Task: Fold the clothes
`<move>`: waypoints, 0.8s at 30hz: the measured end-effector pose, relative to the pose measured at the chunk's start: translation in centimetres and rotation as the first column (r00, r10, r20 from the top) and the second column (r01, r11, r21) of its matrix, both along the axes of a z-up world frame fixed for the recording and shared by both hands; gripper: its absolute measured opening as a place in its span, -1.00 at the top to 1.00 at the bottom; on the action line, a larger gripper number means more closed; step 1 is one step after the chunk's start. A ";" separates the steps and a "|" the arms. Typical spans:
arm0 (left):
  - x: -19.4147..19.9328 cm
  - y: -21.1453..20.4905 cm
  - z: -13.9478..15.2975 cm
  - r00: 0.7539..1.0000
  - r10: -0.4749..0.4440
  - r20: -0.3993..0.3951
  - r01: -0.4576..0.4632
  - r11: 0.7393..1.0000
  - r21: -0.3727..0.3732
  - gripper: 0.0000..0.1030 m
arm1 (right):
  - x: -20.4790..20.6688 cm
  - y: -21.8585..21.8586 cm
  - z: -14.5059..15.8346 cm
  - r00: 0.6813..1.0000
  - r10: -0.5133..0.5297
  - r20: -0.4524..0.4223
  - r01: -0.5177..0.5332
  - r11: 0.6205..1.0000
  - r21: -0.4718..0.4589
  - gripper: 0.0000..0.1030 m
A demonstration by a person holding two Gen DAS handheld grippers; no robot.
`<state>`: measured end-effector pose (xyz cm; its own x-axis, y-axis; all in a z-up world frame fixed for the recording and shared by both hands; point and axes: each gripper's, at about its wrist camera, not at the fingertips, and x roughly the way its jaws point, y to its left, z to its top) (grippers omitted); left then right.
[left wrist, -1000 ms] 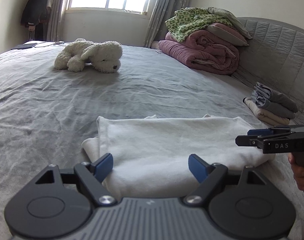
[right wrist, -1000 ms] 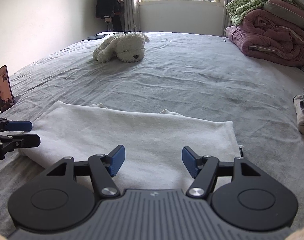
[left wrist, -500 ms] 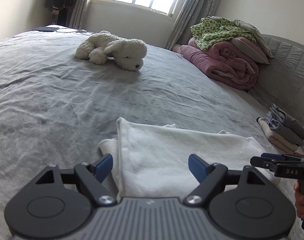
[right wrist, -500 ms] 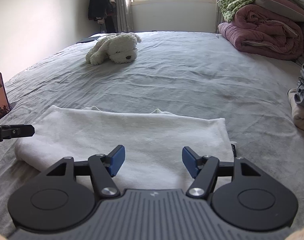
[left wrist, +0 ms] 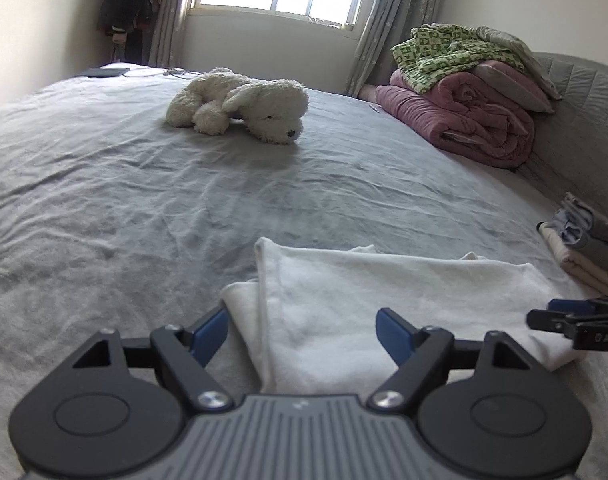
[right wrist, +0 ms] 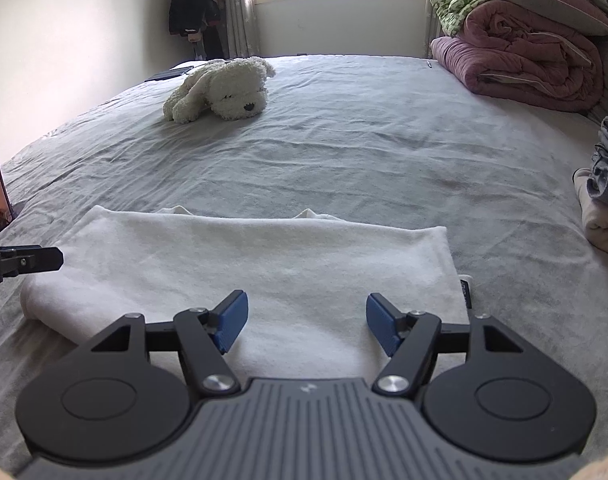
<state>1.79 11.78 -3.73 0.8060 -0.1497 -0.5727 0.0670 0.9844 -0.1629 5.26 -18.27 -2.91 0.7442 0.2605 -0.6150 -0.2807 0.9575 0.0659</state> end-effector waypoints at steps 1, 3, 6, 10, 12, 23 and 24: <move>0.0 0.3 -0.2 1.000 0.016 -0.006 -0.016 0.999 0.043 -0.53 | -0.2 -0.3 -0.1 1.000 0.004 0.012 -0.003 1.000 -0.024 -0.35; 0.1 1.1 -0.6 0.998 0.049 -0.026 -0.047 0.995 0.092 -0.53 | -0.4 -1.2 -0.1 0.999 -0.026 0.031 0.028 0.997 -0.070 -0.35; 0.2 3.3 -0.8 0.993 0.081 -0.087 -0.084 0.996 -0.029 -0.57 | -0.5 -3.3 0.2 0.995 -0.088 0.042 0.091 0.994 -0.067 -0.35; 0.2 4.1 -0.4 0.983 0.110 -0.145 -0.128 0.985 -0.119 -0.54 | -1.0 -5.4 0.8 0.988 -0.151 0.028 0.152 0.988 -0.035 -0.36; 0.4 3.9 -0.1 0.980 0.111 -0.167 -0.137 0.979 -0.151 -0.54 | -1.3 -6.1 0.9 0.988 -0.155 0.023 0.156 0.988 -0.023 -0.40; 2.4 3.0 -0.2 0.944 0.145 -0.296 -0.206 0.960 -0.188 -0.44 | -1.2 -7.4 -0.4 0.968 -0.227 -0.102 0.232 0.972 0.040 -0.43; 2.6 3.0 -0.1 0.940 0.156 -0.302 -0.220 0.957 -0.190 -0.28 | -1.1 -7.4 -0.5 0.967 -0.229 -0.108 0.235 0.971 0.043 -0.44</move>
<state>4.35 14.83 -3.83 0.6420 -0.1583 -0.7502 -0.1955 0.9123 -0.3599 4.16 -25.64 -3.38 0.7225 0.1237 -0.6802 -0.0403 0.9897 0.1371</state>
